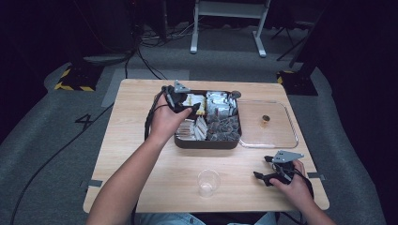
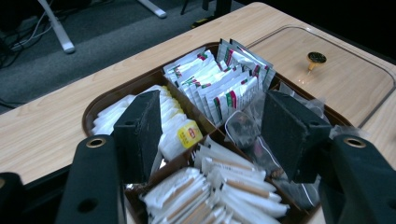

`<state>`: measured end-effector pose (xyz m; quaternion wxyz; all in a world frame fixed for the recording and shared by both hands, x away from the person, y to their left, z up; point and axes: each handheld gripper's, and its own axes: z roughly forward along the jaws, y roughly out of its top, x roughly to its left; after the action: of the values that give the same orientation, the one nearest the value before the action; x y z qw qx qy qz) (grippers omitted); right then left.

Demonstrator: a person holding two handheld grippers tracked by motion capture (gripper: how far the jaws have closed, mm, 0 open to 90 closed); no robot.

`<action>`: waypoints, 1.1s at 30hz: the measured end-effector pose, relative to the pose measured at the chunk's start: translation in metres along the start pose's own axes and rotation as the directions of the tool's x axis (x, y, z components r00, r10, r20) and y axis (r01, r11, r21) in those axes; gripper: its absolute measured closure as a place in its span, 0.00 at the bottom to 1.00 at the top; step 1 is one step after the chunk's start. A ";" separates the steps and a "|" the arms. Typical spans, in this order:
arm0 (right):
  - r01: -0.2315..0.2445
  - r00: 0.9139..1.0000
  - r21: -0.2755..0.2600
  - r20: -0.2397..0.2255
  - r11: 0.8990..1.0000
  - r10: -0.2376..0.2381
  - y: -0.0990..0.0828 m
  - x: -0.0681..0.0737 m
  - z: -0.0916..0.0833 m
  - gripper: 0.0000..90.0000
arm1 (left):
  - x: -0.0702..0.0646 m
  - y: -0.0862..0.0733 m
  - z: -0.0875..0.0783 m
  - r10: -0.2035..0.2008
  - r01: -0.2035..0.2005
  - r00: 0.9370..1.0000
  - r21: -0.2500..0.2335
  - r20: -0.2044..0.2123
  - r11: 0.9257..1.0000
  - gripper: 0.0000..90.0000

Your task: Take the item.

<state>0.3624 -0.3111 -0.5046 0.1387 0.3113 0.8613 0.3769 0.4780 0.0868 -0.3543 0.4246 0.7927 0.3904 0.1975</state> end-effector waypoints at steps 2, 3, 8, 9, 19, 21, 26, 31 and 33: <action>0.000 1.000 0.000 0.000 1.000 0.000 0.000 0.000 0.000 0.16 | 0.001 0.003 0.013 0.005 -0.005 1.000 0.009 0.009 1.000 0.43; 0.000 1.000 0.000 0.000 1.000 0.000 0.000 0.000 0.000 0.16 | 0.001 0.003 0.013 0.005 -0.005 1.000 0.009 0.009 1.000 0.43; 0.000 1.000 0.000 0.000 1.000 0.000 0.000 0.000 0.000 0.16 | 0.003 0.005 0.037 -0.003 0.002 0.999 0.019 0.033 1.000 0.43; 0.000 1.000 0.000 0.000 1.000 0.000 0.000 0.000 0.000 0.16 | 0.004 0.005 0.040 -0.004 0.003 1.000 0.020 0.031 1.000 0.43; -0.001 1.000 0.000 0.000 1.000 0.001 0.000 0.000 0.000 0.16 | 0.012 0.005 0.065 -0.052 0.052 0.999 0.049 0.002 0.997 0.44; -0.002 1.000 0.000 0.000 1.000 0.002 0.000 0.000 0.000 0.16 | 0.013 0.005 0.072 -0.059 0.059 0.998 0.060 0.003 0.996 0.45; -0.002 1.000 0.000 0.000 1.000 0.002 0.000 0.000 0.000 0.16 | 0.014 0.002 0.087 -0.049 0.048 0.999 0.106 0.002 0.993 0.45; -0.001 1.000 -0.001 -0.001 1.000 0.001 0.000 0.000 0.000 0.16 | 0.019 -0.002 0.103 -0.041 0.038 0.999 0.185 0.014 0.982 0.53; -0.001 1.000 -0.001 -0.001 1.000 0.001 0.000 0.000 0.000 0.16 | 0.019 -0.002 0.106 -0.033 0.031 0.999 0.197 0.008 0.980 0.54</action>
<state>0.3627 -0.3110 -0.5046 0.1381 0.3114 0.8611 0.3775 0.5572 0.0478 -0.4163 0.3492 0.8254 0.4185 0.1466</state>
